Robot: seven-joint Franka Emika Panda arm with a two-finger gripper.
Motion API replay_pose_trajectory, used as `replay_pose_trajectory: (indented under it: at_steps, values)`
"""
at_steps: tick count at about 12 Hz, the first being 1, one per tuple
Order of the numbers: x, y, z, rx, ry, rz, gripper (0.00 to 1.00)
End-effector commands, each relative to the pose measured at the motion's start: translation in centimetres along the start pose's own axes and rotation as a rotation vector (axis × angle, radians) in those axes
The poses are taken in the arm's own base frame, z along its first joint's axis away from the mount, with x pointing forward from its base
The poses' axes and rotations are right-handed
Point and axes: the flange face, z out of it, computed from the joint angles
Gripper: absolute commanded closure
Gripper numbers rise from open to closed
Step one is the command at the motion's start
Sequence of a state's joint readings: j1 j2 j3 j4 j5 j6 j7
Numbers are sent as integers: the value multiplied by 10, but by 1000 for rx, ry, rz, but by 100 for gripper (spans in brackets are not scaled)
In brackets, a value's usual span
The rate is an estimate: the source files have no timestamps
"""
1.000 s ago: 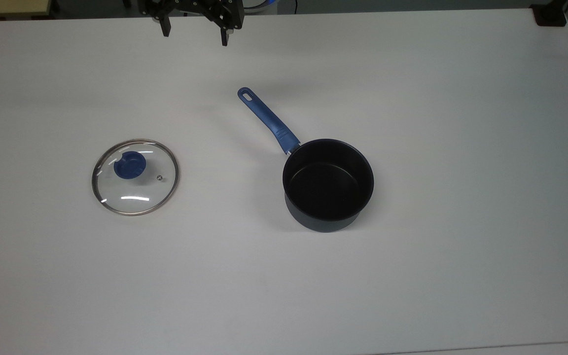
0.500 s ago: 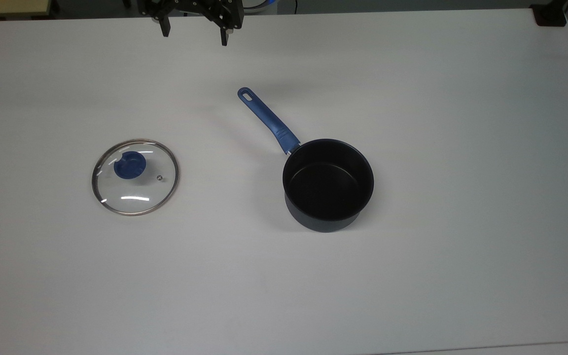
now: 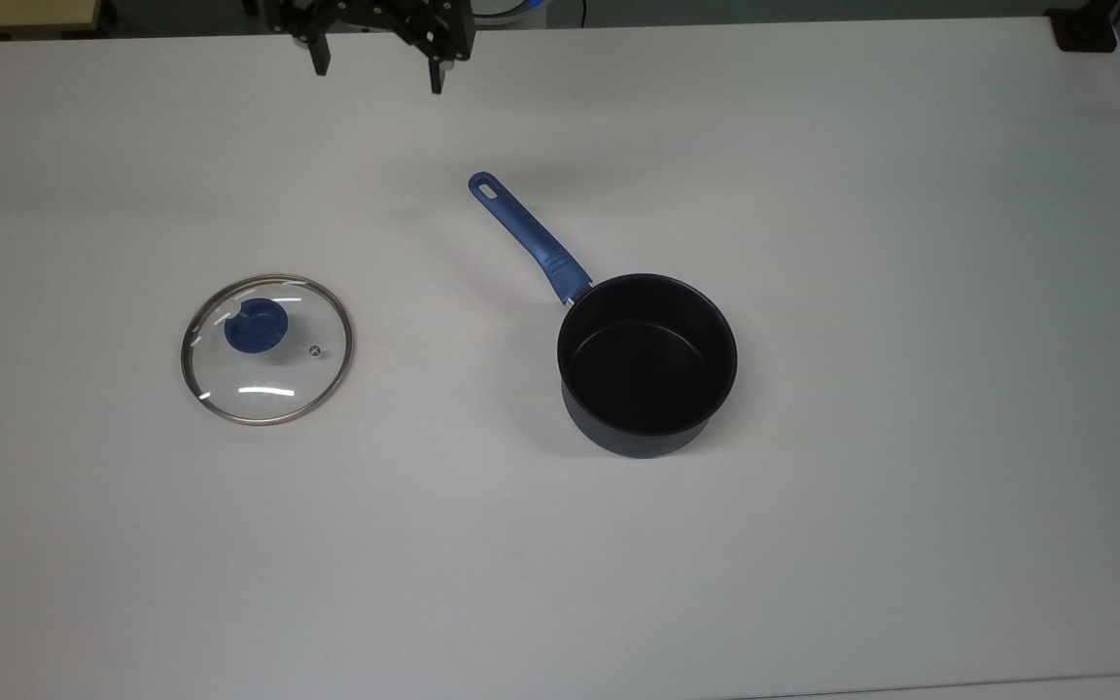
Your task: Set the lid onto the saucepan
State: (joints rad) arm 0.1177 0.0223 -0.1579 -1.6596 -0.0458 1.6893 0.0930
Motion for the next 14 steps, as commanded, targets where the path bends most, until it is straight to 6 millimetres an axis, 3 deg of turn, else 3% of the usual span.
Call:
replay_pose_trajectory:
  at_steps: [1, 4, 7, 10, 12, 14]
  values:
    - [40, 27, 22, 3, 91, 46, 0]
    - [89, 66, 80, -27, 122, 120, 0]
    - [107, 98, 137, -53, 102, 65, 0]
    - [117, 114, 194, -38, 64, 162, 0]
    - [124, 116, 212, -13, 133, 335, 0]
    - [128, 107, 235, -16, 139, 343, 0]
